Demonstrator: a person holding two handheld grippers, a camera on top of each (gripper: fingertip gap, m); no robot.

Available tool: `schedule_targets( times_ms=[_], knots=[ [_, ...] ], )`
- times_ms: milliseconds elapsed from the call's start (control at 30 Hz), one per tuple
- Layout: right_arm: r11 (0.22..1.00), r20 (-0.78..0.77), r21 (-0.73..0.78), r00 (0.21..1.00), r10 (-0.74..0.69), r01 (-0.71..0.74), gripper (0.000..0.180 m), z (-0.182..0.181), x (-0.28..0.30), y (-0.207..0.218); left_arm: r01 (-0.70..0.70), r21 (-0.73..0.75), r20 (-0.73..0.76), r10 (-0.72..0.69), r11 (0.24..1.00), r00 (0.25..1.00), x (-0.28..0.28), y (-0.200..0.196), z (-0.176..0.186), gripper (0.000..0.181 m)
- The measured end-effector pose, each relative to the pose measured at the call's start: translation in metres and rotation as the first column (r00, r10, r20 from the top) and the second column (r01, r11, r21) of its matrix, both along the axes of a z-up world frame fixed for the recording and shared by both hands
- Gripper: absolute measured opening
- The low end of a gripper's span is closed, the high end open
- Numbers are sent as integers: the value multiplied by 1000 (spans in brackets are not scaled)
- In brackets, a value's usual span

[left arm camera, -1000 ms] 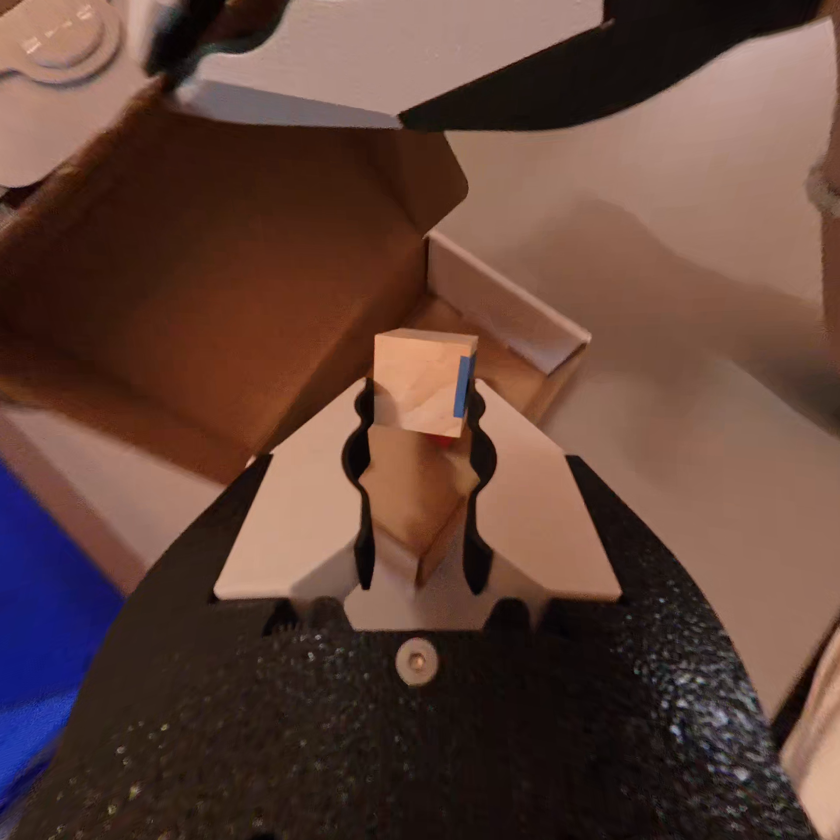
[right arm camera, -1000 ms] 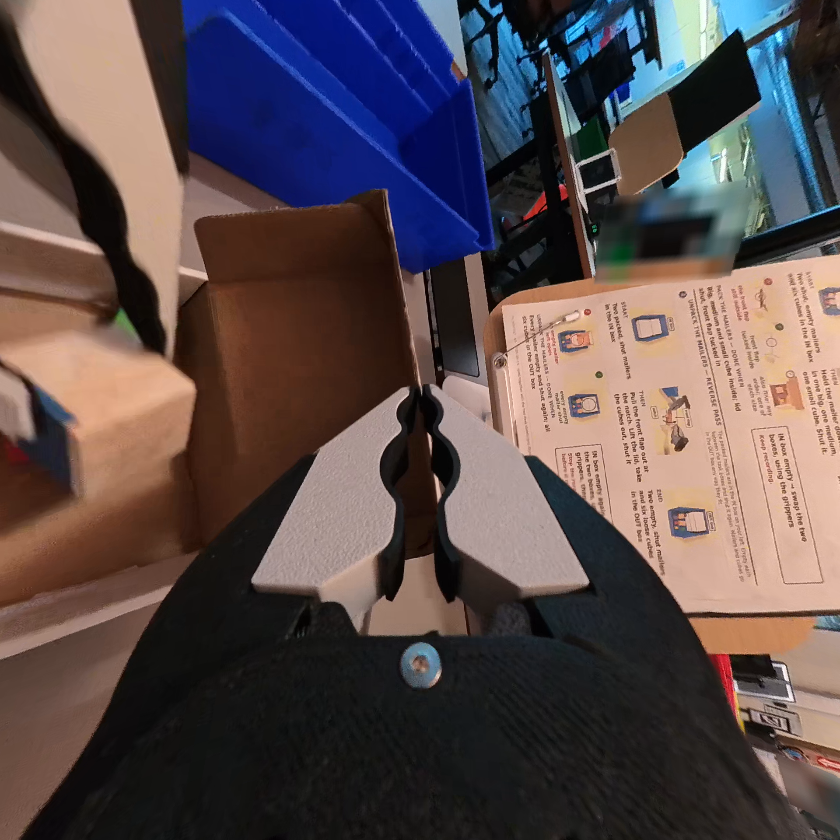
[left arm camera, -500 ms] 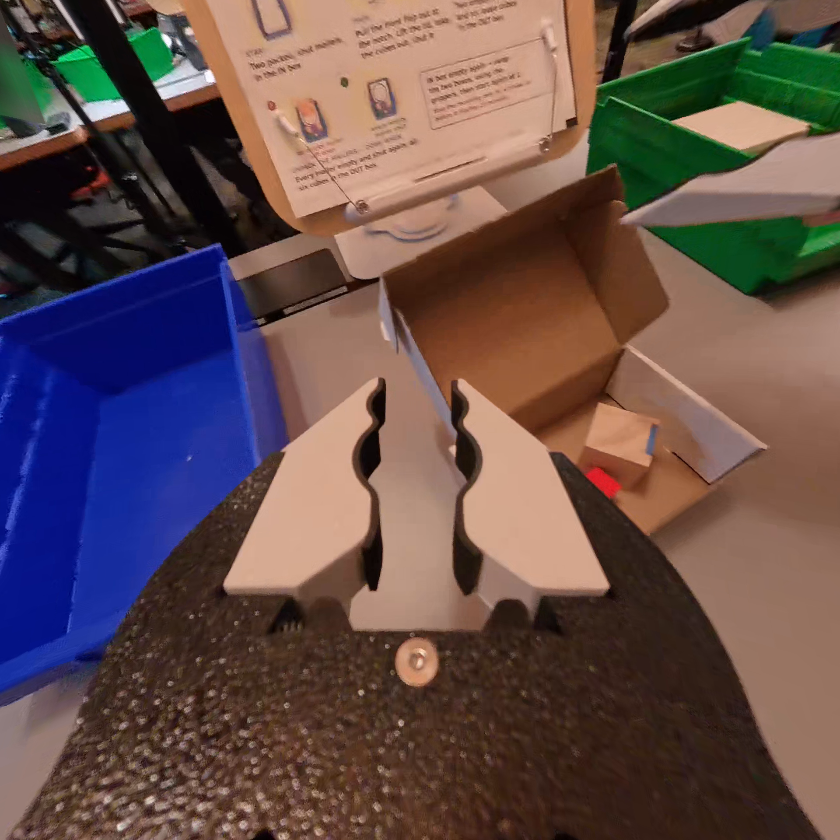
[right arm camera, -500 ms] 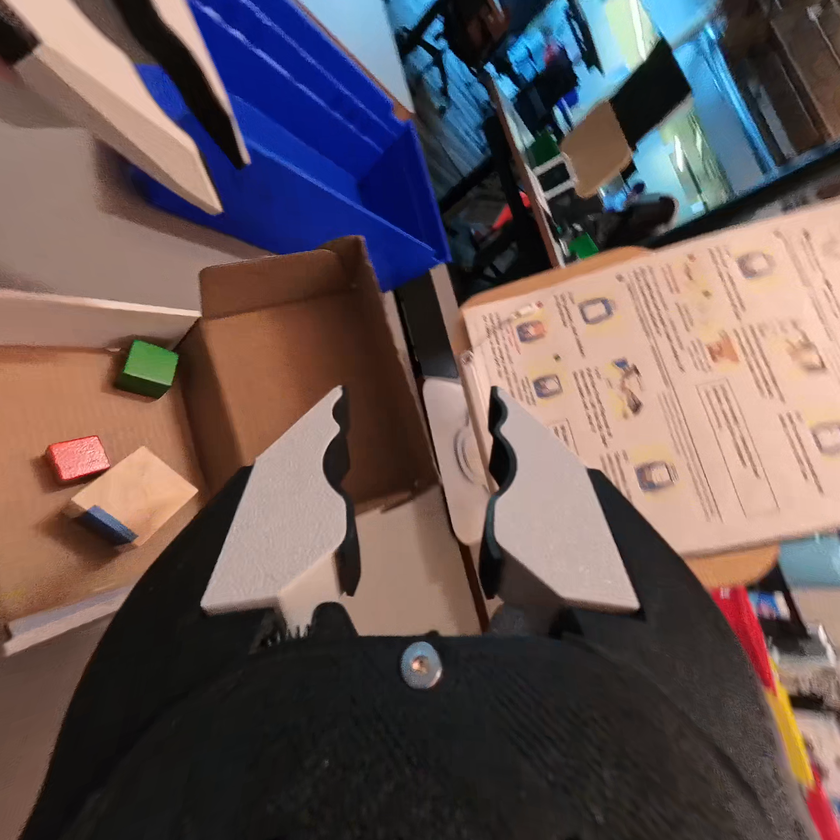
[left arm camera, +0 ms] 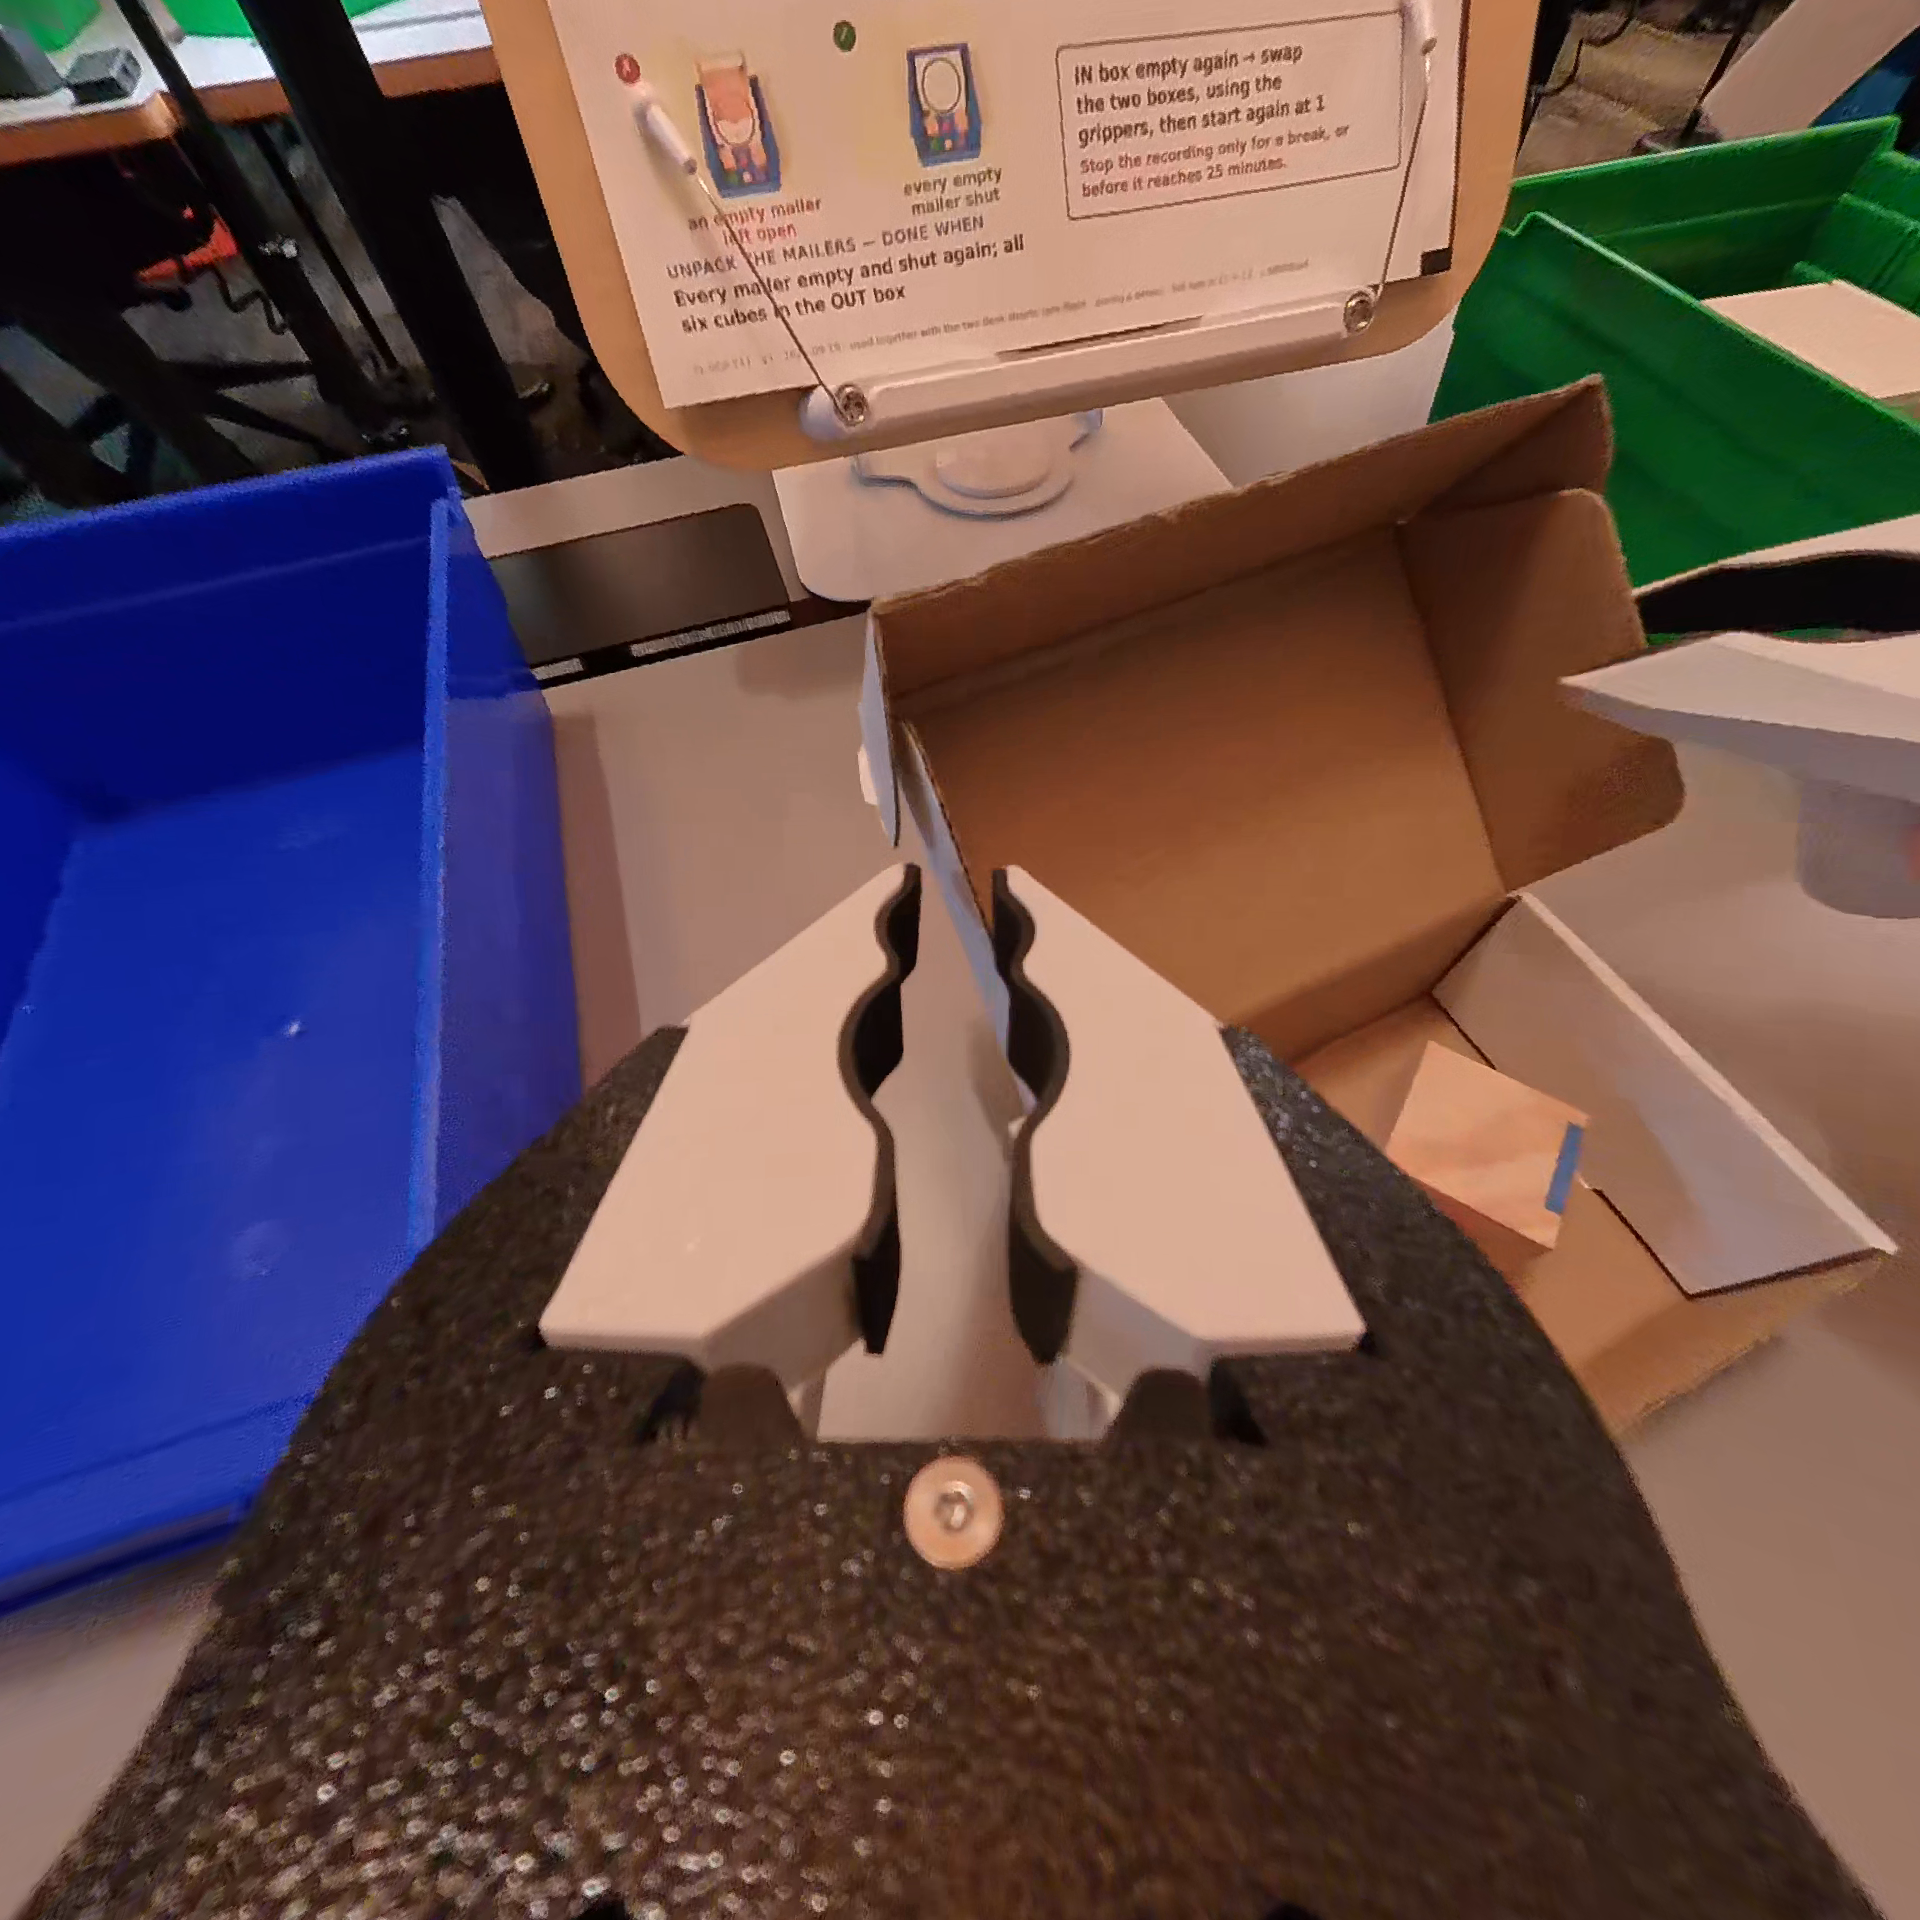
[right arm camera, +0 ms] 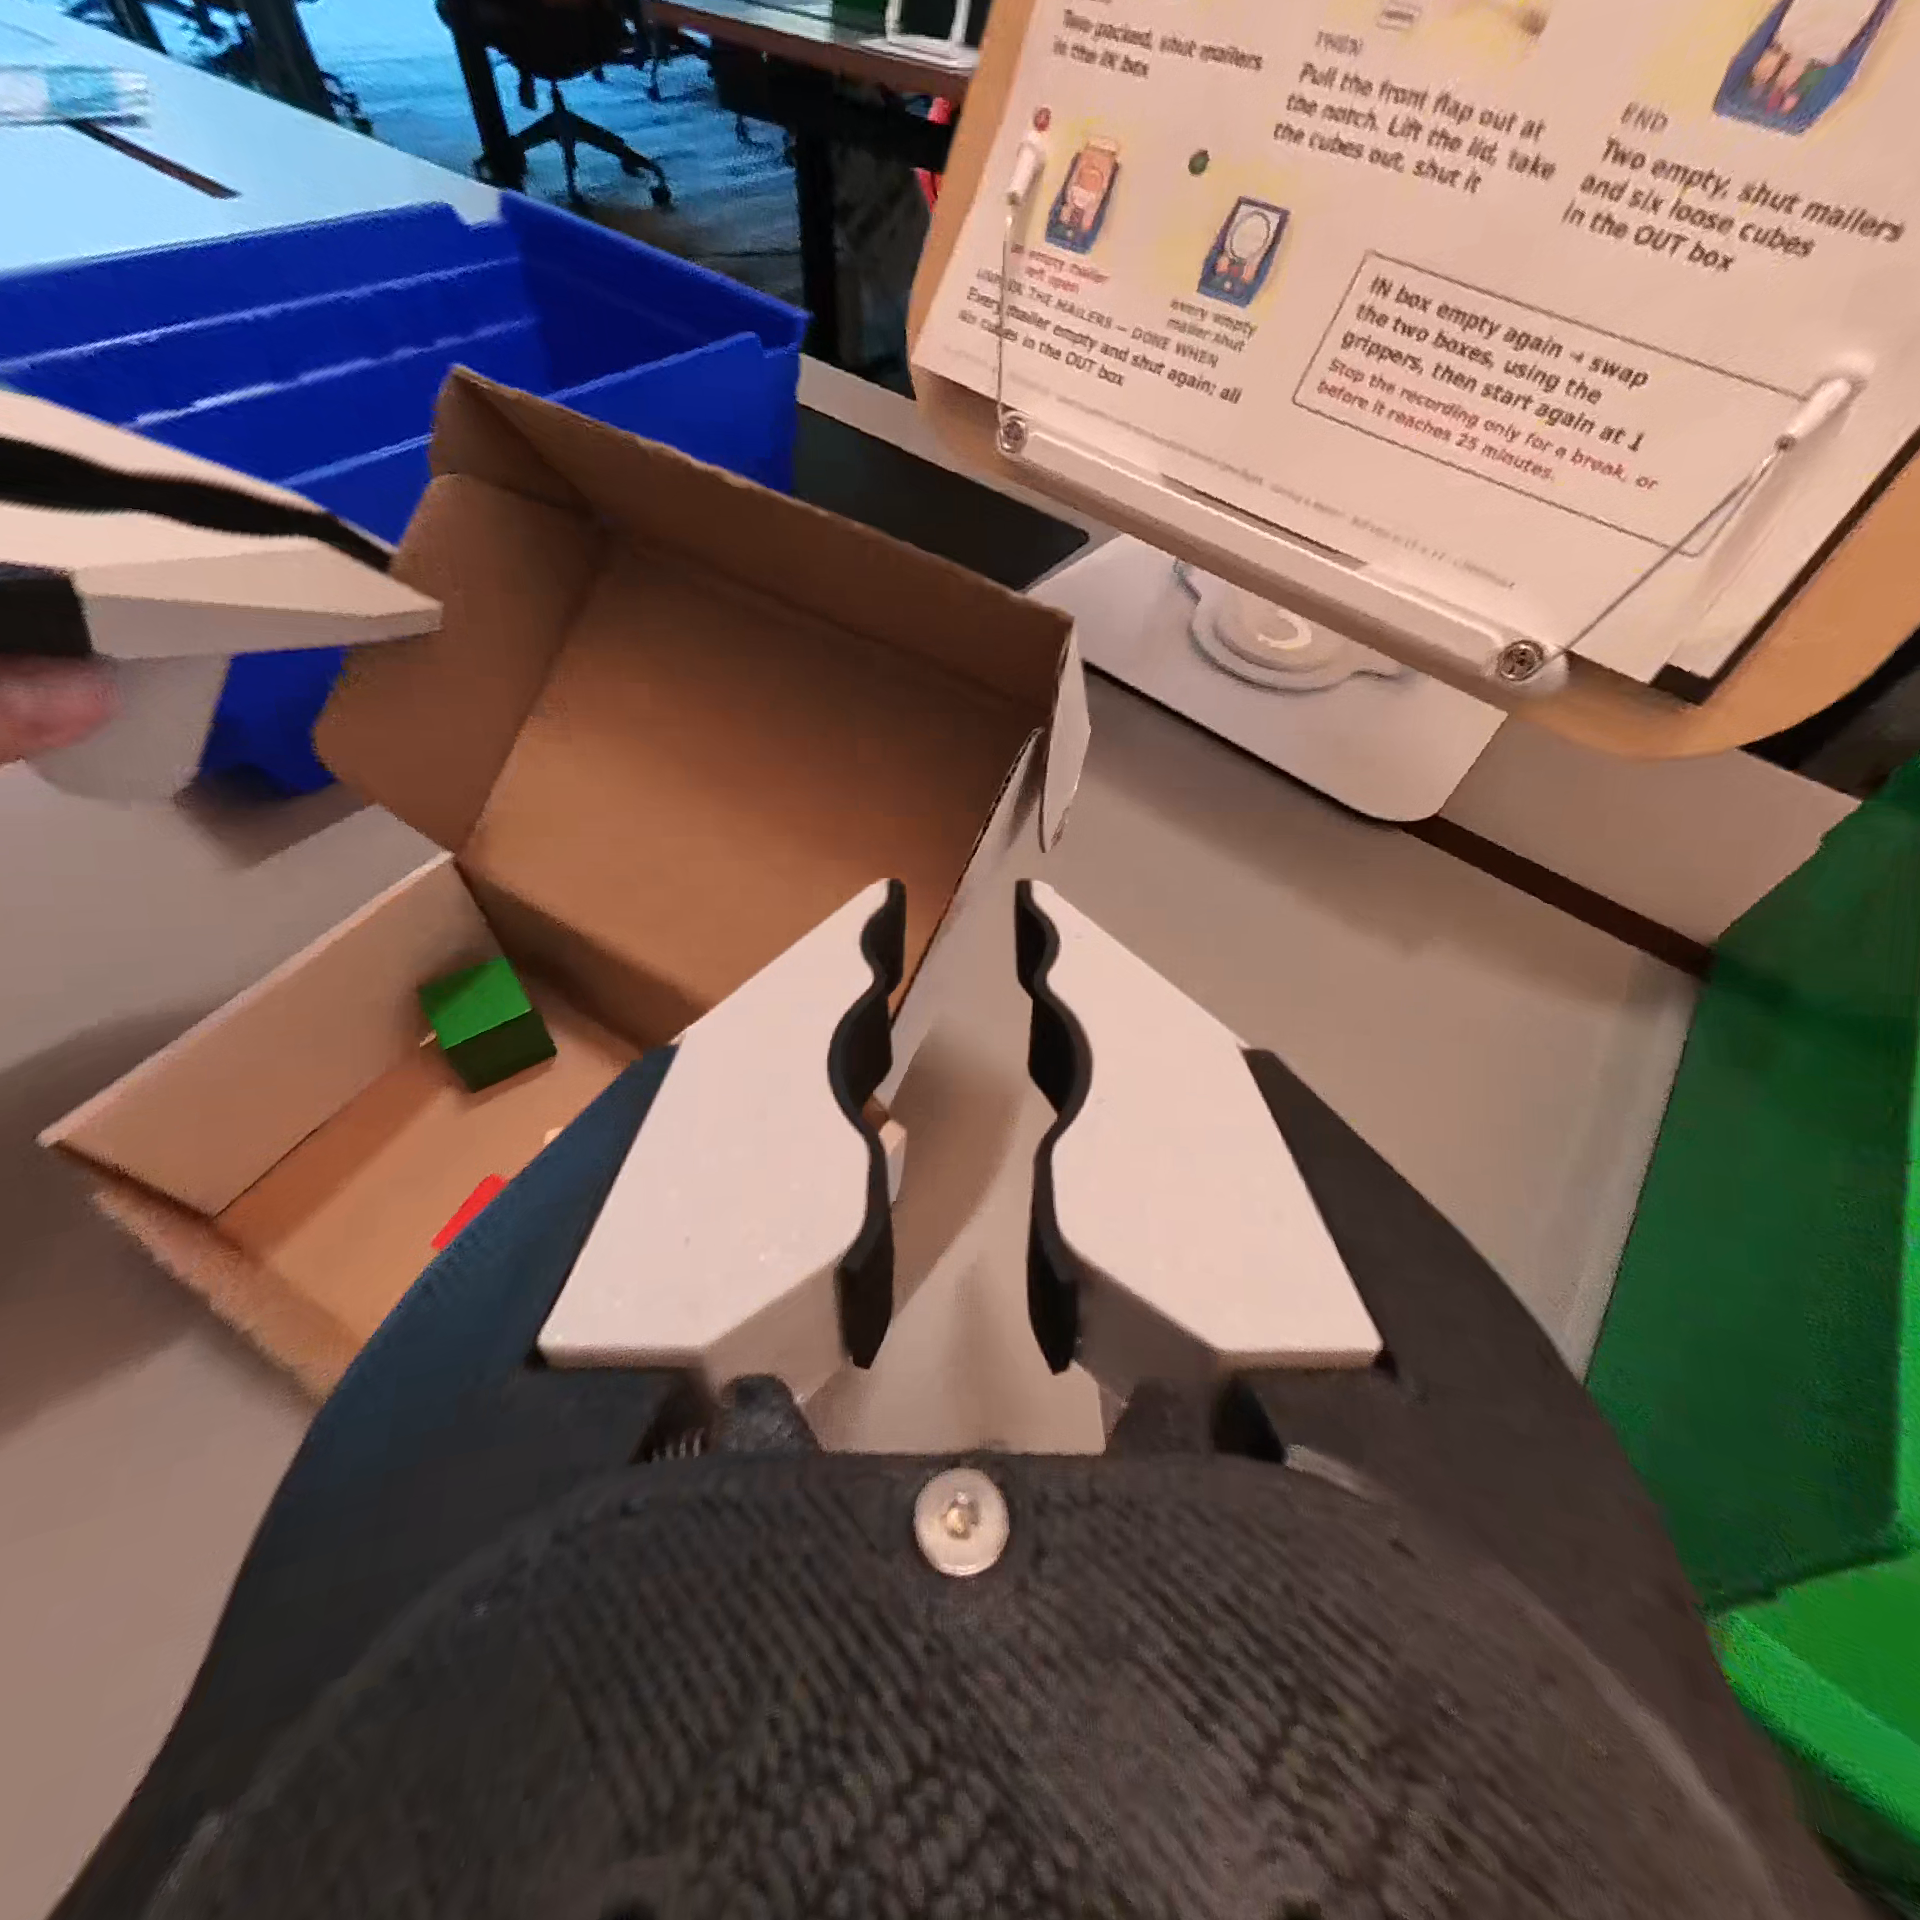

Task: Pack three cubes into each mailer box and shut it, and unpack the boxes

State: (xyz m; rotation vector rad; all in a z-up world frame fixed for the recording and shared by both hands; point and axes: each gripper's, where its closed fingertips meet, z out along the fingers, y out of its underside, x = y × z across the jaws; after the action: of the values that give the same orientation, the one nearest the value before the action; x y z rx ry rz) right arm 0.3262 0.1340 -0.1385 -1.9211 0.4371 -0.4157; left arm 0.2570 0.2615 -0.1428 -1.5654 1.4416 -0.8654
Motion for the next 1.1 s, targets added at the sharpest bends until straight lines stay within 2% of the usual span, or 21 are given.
schedule_targets(
  times_ms=[200,300,433,567,667,767,933,1100],
  knots=[
    [999,47,15,998,-43,42,7,-2,12,14,-36,76,34,34,996,999,4,3,1,4],
    [996,95,54,992,-79,74,5,5,11,11,-46,144,126,28,989,992,2,-3,12,5],
    [992,214,35,969,-126,122,6,3,-8,-7,-37,234,228,-18,972,974,-20,-25,8,6],
    [982,293,118,940,-175,147,6,6,-41,-26,-57,239,340,-28,969,940,-48,-46,9,7],
    [973,316,169,926,-206,158,7,4,-65,-40,-69,298,378,-51,952,924,-64,-61,6,7],
    [975,350,154,914,-205,160,7,-3,-82,-52,-66,310,372,-57,949,927,-78,-73,-2,8],
    [992,309,48,942,-127,118,6,-19,-100,-66,-37,348,250,-55,937,967,-100,-80,-20,5],
    [992,294,53,947,-129,119,6,-32,-109,-70,-10,345,167,-50,939,985,-107,-88,-33,6]
  ],
)
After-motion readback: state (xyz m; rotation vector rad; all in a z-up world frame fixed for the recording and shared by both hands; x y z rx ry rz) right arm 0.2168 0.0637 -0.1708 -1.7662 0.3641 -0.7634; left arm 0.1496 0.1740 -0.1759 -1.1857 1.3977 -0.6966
